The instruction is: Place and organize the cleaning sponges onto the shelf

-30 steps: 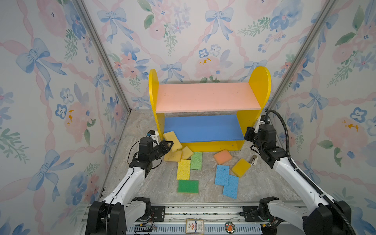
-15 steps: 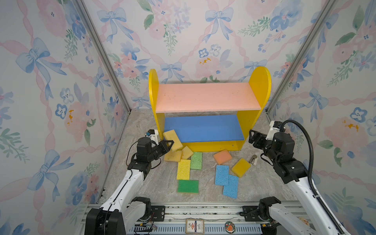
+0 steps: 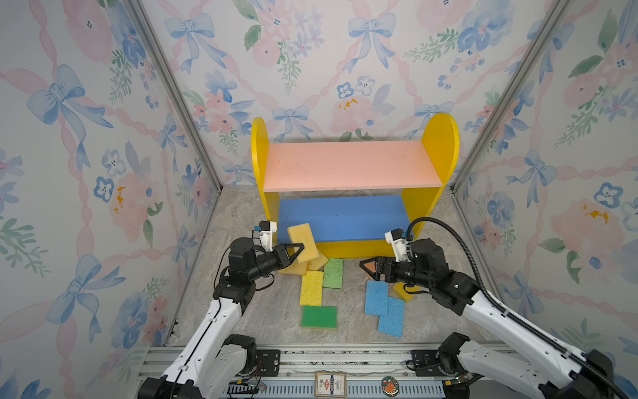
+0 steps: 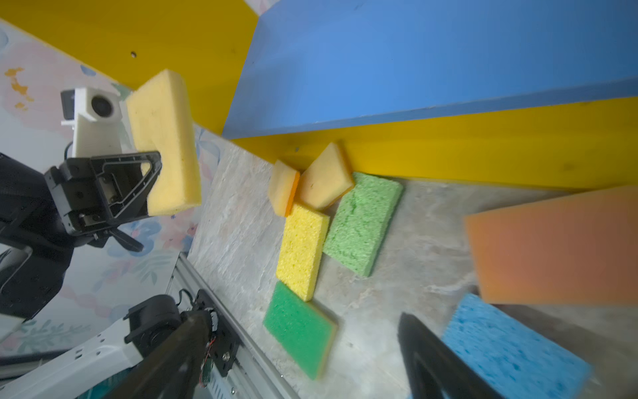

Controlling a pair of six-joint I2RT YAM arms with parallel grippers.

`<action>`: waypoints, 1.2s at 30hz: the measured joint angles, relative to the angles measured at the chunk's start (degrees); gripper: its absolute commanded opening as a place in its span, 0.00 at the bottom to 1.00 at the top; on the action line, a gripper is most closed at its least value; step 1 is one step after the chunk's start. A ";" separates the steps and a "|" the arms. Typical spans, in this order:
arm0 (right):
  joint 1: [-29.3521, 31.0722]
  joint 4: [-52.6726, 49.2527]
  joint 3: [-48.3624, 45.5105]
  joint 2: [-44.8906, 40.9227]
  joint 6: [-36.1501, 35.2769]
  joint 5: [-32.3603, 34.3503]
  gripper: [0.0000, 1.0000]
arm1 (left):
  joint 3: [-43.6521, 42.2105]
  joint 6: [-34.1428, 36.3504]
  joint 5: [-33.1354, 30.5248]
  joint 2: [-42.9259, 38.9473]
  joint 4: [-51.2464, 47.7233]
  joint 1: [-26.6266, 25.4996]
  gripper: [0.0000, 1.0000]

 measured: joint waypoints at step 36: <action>5.68 38.27 13.22 30.27 17.53 -14.10 0.21 | -4.48 -6.93 2.69 -2.97 8.11 0.02 0.64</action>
